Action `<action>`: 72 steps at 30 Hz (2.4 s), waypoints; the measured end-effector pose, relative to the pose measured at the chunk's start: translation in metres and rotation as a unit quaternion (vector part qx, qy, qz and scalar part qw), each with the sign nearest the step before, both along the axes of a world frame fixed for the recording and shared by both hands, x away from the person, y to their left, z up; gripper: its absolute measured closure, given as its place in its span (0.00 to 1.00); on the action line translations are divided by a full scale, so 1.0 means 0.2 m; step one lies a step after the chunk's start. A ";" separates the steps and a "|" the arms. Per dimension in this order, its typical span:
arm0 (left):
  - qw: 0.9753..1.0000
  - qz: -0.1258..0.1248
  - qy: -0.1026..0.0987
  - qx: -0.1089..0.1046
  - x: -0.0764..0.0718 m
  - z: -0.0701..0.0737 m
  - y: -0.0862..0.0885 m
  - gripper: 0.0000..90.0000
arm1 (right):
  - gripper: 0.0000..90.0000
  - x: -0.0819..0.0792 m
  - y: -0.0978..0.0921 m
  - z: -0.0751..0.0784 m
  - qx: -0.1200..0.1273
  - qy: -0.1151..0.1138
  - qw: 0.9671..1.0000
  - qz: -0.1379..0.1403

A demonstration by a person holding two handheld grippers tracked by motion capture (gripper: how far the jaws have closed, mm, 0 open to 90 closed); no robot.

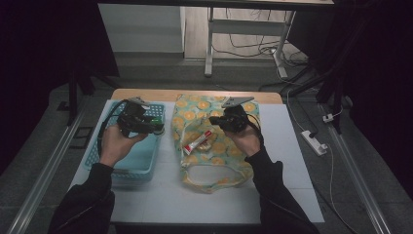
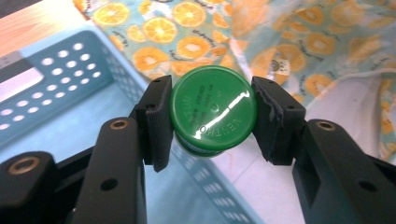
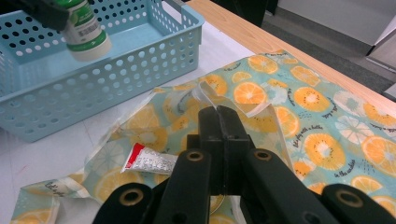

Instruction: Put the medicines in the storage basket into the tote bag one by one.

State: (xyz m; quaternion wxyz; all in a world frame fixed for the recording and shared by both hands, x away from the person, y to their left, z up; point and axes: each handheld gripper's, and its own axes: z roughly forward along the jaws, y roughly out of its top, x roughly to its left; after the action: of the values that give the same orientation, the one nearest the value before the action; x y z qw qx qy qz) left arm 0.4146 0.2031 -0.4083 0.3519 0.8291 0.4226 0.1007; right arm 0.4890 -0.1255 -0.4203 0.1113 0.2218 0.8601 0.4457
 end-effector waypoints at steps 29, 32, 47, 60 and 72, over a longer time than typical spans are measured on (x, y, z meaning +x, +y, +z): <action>0.994 -0.105 -0.006 -0.006 0.02 -0.05 -0.46 0.57 | 1.00 0.01 -0.01 0.01 0.007 -0.001 1.000 -0.001; 0.993 -0.115 -0.005 -0.003 0.03 -0.07 -0.51 0.57 | 1.00 0.01 -0.02 0.01 0.008 -0.002 1.000 -0.001; 0.990 -0.139 -0.008 0.012 0.12 -0.14 -0.71 0.57 | 1.00 0.02 -0.03 0.02 0.010 -0.001 1.000 -0.005; 0.990 -0.142 -0.012 0.016 0.20 -0.23 -0.81 0.57 | 1.00 0.02 -0.04 0.02 0.012 -0.002 1.000 -0.008; 0.989 -0.144 -0.018 0.022 0.26 -0.32 -0.91 0.57 | 1.00 0.03 -0.05 0.02 0.012 -0.003 1.000 -0.012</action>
State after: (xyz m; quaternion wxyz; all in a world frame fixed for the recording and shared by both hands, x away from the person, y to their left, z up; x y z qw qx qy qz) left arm 0.4667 0.0210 -0.4722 0.3520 0.8869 0.2902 0.0731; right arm 0.4946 -0.1348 -0.4172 0.1164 0.2320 0.8515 0.4556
